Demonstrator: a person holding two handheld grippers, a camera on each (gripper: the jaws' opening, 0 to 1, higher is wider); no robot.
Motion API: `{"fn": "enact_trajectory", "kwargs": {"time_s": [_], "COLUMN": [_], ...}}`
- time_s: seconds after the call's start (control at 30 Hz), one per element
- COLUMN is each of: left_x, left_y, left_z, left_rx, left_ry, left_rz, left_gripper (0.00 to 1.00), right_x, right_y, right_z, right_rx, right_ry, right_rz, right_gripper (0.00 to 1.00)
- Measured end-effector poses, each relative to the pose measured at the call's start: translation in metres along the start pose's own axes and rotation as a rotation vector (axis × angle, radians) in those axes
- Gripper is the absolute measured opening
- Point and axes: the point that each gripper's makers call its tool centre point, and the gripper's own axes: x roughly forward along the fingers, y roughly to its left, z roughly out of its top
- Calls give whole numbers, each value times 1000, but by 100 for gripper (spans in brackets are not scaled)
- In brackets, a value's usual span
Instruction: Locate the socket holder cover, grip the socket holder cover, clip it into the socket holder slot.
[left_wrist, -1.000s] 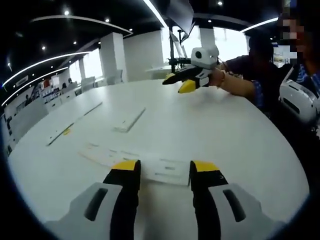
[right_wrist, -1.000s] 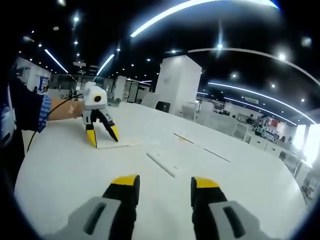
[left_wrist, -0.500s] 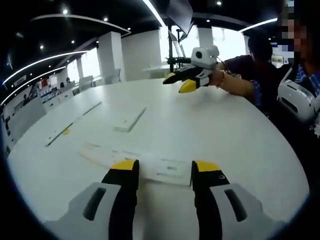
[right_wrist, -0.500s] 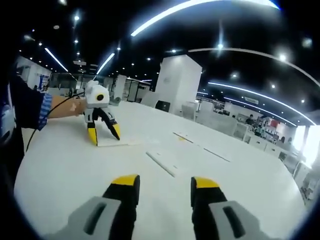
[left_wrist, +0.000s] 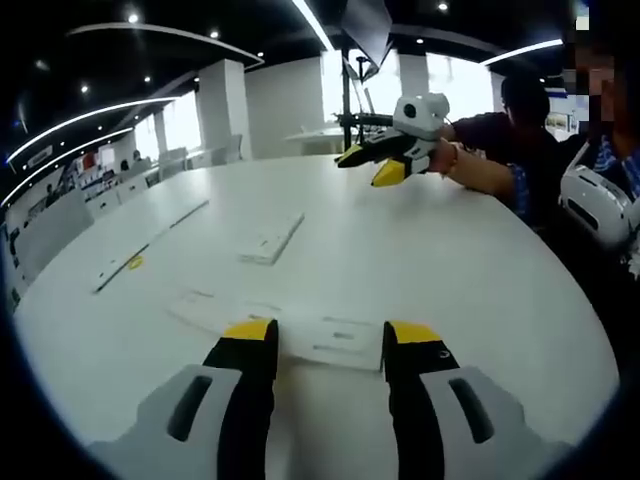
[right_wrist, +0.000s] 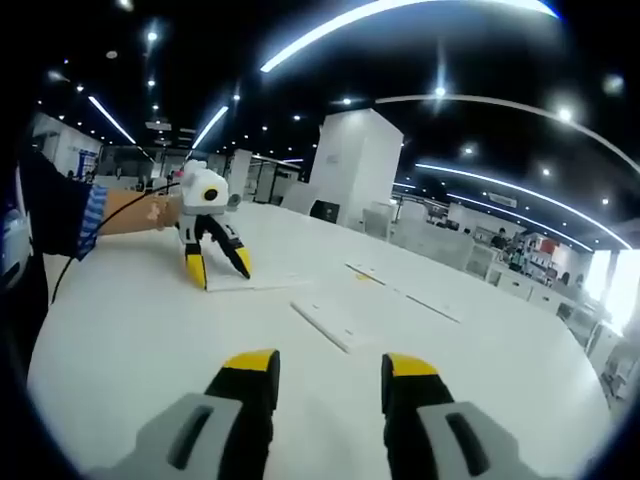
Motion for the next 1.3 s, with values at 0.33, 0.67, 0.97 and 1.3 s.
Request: {"fn": "enact_trajectory", "kwargs": {"time_s": [0.33,0.67,0.97,1.3], "left_x": [6,10,14,17], "left_y": [20,34,54,57], "left_z": [2,3,6,7], "left_rx": [-3,-13,-21,-16], "left_ry": [6,4,-20,-16], "left_rz": [14,19,19,1], "left_gripper": [40,40,40,40], "right_x": [0,1,2,2], "right_y": [-2,-2,-3,-5], "right_z": [-1,-2,-4,-4], "right_rx": [-1,-1,-1,4], "right_ry": [5,11,21,18], "right_rz": [-4,-1,-3,-7], "right_gripper": [42,42,42,42]}}
